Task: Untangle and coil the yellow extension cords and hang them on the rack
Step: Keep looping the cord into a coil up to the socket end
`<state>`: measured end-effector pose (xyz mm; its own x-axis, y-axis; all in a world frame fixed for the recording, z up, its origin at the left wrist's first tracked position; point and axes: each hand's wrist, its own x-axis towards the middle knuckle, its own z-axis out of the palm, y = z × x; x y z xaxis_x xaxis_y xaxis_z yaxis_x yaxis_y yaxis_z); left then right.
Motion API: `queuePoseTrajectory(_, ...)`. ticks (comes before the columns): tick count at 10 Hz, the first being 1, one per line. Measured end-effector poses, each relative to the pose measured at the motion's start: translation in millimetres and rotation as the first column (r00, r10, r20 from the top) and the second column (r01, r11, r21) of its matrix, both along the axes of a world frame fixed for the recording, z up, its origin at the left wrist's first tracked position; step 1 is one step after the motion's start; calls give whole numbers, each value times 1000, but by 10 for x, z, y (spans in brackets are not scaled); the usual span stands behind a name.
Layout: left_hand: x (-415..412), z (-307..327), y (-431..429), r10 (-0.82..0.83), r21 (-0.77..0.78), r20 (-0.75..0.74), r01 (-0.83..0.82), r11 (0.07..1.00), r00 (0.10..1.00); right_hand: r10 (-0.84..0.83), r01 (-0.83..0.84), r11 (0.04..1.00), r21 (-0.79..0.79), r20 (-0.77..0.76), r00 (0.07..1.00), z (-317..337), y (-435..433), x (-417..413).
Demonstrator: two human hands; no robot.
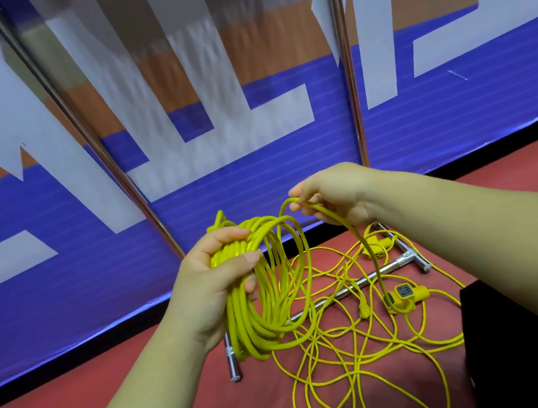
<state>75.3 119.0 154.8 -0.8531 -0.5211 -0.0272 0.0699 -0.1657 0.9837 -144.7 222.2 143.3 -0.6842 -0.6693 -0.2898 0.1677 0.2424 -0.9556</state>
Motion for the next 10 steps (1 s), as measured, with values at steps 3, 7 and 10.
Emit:
queuePoseTrajectory(3,-122,-137,97,-55,90,42,51,995,998,181,-170,973,159,-55,982,154,60,81)
queuePoseTrajectory(7,-316,-222,226,-31,119,60,24,993,998,108,-93,994,-62,320,941,309,69,263)
queuePoseTrajectory(10,-469,-229,244,28,188,19,-31,982,999,-5,103,971,-217,411,912,278,-29,335)
